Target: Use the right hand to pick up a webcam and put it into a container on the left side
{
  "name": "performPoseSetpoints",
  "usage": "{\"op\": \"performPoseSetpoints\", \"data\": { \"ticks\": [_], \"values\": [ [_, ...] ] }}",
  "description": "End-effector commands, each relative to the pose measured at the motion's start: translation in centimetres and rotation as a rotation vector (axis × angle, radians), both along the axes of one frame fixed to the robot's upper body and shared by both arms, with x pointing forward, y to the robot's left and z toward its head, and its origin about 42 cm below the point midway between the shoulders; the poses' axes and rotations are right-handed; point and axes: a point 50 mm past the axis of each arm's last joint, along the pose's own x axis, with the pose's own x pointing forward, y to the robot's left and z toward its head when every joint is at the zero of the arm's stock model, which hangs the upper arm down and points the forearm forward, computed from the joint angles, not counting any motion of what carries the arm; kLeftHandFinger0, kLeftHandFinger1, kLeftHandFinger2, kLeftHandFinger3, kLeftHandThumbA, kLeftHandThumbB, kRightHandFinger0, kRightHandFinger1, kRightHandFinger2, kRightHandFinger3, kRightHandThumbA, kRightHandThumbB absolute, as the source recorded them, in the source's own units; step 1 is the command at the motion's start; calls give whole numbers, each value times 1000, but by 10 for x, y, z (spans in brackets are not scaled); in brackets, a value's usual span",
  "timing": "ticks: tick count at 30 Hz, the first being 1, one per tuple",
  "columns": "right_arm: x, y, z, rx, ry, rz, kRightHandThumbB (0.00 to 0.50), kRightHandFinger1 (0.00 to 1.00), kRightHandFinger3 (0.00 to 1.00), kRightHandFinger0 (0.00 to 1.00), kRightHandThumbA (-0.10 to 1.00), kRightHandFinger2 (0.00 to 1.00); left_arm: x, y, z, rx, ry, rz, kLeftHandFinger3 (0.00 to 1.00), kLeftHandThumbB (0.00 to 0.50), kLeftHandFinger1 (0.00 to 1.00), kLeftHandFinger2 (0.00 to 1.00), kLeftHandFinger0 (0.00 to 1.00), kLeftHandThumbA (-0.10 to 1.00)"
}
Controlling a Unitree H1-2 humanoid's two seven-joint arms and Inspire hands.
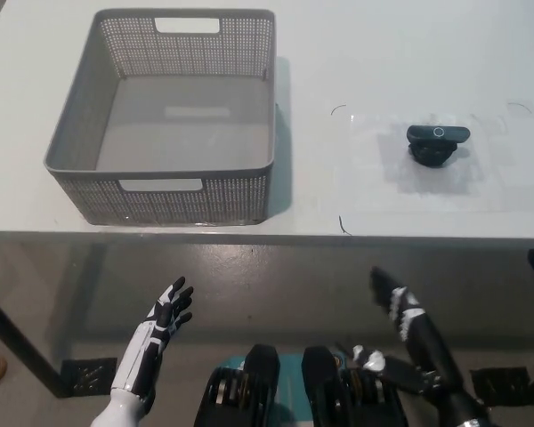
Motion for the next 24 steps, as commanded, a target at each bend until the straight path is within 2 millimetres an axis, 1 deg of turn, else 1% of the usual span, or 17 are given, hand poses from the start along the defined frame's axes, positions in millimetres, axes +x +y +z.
{"op": "performPoseSetpoints", "data": {
  "ticks": [1,3,4,6,7,8,9,10,12,15,16,18,20,21,22,23,24],
  "values": [
    [0,-15,54,-9,-301,-157,197,1000,1000,1000,830,1000,1,1,7,-1,-63,-21,1000,156,1000,1000,1000,1000],
    [-2,-20,70,-34,-373,-209,201,1000,1000,1000,793,1000,1,1,7,-1,-62,-18,1000,156,1000,1000,1000,1000],
    [-3,-22,81,-26,-414,-239,208,1000,1000,1000,728,1000,1,2,7,3,-61,-16,1000,155,1000,1000,1000,1000],
    [-5,-25,102,-22,-510,-287,222,1000,1000,1000,692,1000,0,2,7,7,-60,-13,1000,152,1000,1000,1000,1000],
    [-6,-27,114,-24,-555,-311,239,1000,1000,973,689,1000,-1,2,6,4,-59,-12,1000,154,1000,1000,1000,1000],
    [-6,-29,121,-24,-579,-317,236,1000,1000,973,689,1000,-1,2,5,3,-58,-11,1000,155,1000,1000,1000,1000],
    [-5,-32,136,-22,-625,-310,241,1000,1000,975,686,1000,-1,3,5,5,-57,-10,1000,156,1000,1000,1000,1000],
    [-4,-33,140,-20,-636,-308,241,1000,1000,975,684,1000,-1,3,5,6,-58,-9,1000,156,1000,1000,1000,1000],
    [1,-38,159,-28,-683,-303,272,1000,1000,1000,701,1000,0,4,5,9,-62,-8,1000,145,1000,1000,1000,1000],
    [14,-45,186,-79,-725,-283,287,1000,1000,1000,740,1000,0,5,6,10,-63,-10,1000,154,1000,1000,1000,1000],
    [18,-48,194,-107,-730,-273,279,1000,1000,1000,778,1000,0,5,6,11,-63,-10,1000,153,1000,1000,1000,1000],
    [30,-55,215,-233,-744,-255,280,1000,1000,1000,889,1000,-2,5,4,7,-58,-12,1000,151,1000,1000,1000,1000],
    [43,-61,234,-323,-736,-241,295,1000,1000,1000,902,1000,-2,5,4,-3,-50,-14,1000,146,1000,1000,1000,1000],
    [50,-64,241,-364,-723,-236,309,1000,1000,1000,892,1000,-2,5,4,4,-51,-13,1000,136,1000,1000,1000,1000],
    [63,-68,252,-436,-687,-221,346,1000,1000,1000,922,1000,-3,6,3,6,-51,-11,1000,136,1000,1000,1000,1000],
    [68,-69,255,-452,-683,-219,363,1000,1000,1000,925,1000,-3,6,3,8,-51,-11,1000,137,1000,1000,1000,1000],
    [79,-72,263,-495,-668,-211,373,1000,1000,1000,945,1000,-4,5,3,8,-51,-12,1000,137,1000,1000,1000,1000]
  ]
}}
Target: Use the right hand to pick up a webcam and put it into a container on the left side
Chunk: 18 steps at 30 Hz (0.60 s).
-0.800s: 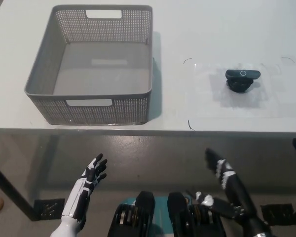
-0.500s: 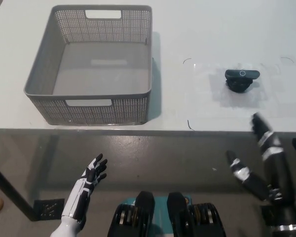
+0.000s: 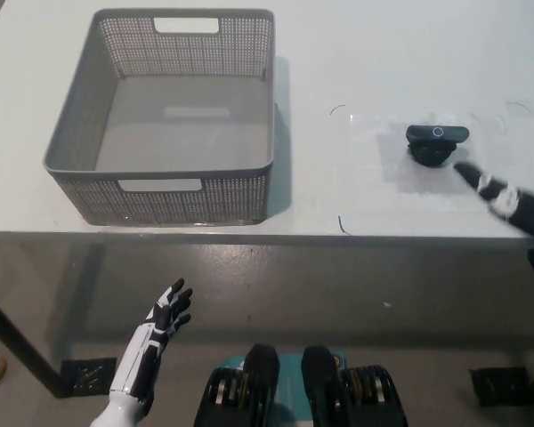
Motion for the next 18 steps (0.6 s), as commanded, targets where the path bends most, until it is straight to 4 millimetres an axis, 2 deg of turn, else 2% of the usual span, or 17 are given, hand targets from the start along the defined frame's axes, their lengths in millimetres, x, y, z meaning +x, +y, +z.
{"op": "performPoseSetpoints", "data": {
  "ticks": [1,2,5,7,9,10,12,15,18],
  "values": [
    [40,-9,43,-214,117,-74,388,1000,1000,1000,968,1000,-3,3,6,2,-48,-12,1000,144,1000,1000,1000,1000],
    [46,-11,47,-238,131,-78,386,1000,1000,1000,974,1000,-3,3,6,4,-48,-14,1000,146,1000,1000,1000,1000],
    [77,-13,66,-336,160,-121,431,1000,1000,1000,963,1000,-7,2,5,3,-46,-18,1000,146,1000,1000,1000,1000],
    [93,-9,70,-410,204,-161,451,1000,1000,1000,998,1000,-19,2,-1,-5,-23,-12,1000,144,1000,1000,1000,1000],
    [103,-6,72,-437,234,-167,454,1000,1000,1000,994,1000,-25,2,-5,0,-16,-5,1000,128,1000,1000,1000,1000],
    [117,-2,78,-460,264,-170,477,1000,1000,1000,963,1000,-26,2,-6,-2,-12,-7,1000,127,1000,1000,1000,1000],
    [132,2,82,-492,296,-181,499,1000,1000,1000,957,1000,-28,2,-6,-3,-7,-10,1000,136,1000,1000,1000,1000],
    [157,9,88,-529,366,-193,500,1000,1000,1000,920,1000,-29,3,-6,-6,-6,-13,1000,140,1000,1000,1000,1000],
    [180,16,88,-576,412,-209,500,1000,1000,1000,964,1000,-30,4,-8,-11,-7,-13,1000,159,1000,1000,1000,1000]
  ]
}}
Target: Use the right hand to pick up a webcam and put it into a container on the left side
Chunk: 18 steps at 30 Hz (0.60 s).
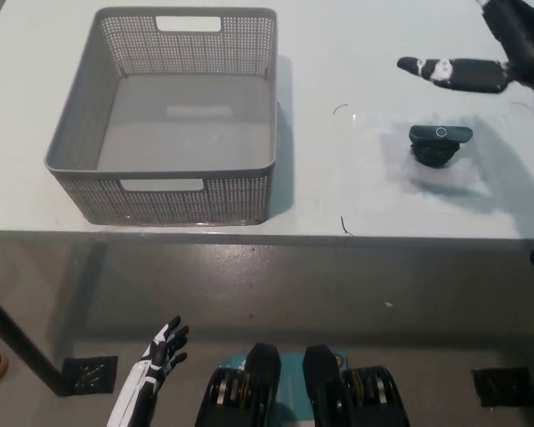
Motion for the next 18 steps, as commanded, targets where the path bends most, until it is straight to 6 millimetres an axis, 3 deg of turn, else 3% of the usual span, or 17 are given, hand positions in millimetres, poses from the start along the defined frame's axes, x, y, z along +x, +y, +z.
{"op": "performPoseSetpoints", "data": {
  "ticks": [1,4,8,18],
  "values": [
    [25,7,33,-92,13,-44,500,1000,1000,1000,968,1000,4,0,14,-12,-85,-21,1000,160,1000,1000,1000,1000],
    [42,12,27,-116,84,-60,500,1000,1000,1000,989,1000,2,0,13,-27,-78,-24,1000,150,1000,1000,1000,1000],
    [55,15,16,-156,133,-84,500,1000,1000,1000,923,1000,0,0,14,-21,-74,-27,1000,154,1000,1000,1000,1000],
    [86,4,-8,-277,280,-177,500,1000,1000,1000,907,1000,-1,0,13,-10,-76,-29,1000,164,1000,1000,1000,1000]
  ]
}}
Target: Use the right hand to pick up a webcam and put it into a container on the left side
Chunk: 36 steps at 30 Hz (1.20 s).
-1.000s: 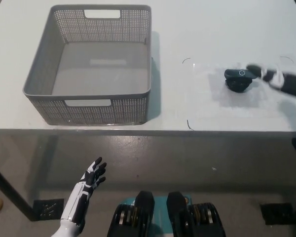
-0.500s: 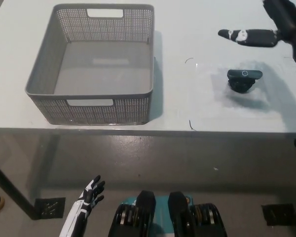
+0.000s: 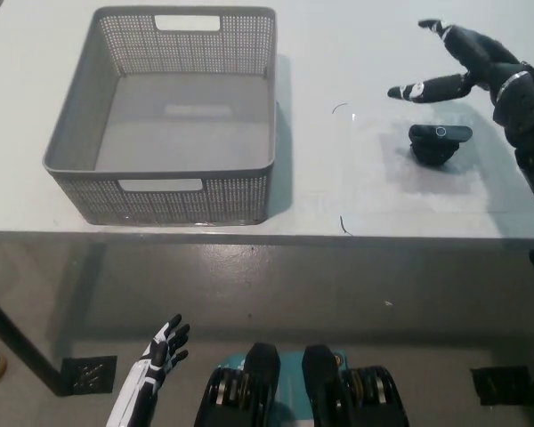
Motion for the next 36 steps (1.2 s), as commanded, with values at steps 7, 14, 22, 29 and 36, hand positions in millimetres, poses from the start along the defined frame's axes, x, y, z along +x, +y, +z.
{"op": "performPoseSetpoints", "data": {
  "ticks": [7,14,22,29,36],
  "values": [
    [15,7,21,-88,16,4,500,1000,1000,1000,858,1000,-2,2,7,2,-55,-20,1000,145,1000,1000,1000,1000],
    [15,-3,7,-81,61,-16,500,1000,1000,1000,872,1000,-2,2,8,6,-59,-23,1000,168,1000,1000,1000,1000],
    [15,-3,-13,-91,75,-16,500,1000,1000,1000,862,1000,-1,2,9,-1,-54,-20,1000,155,1000,1000,1000,1000],
    [12,-7,-43,-91,135,-44,500,1000,1000,1000,777,1000,4,3,10,2,-63,-28,1000,176,1000,1000,1000,1000],
    [7,-10,-73,-102,184,-53,500,1000,1000,1000,780,1000,4,3,9,7,-58,-21,1000,152,1000,1000,1000,1000]
  ]
}}
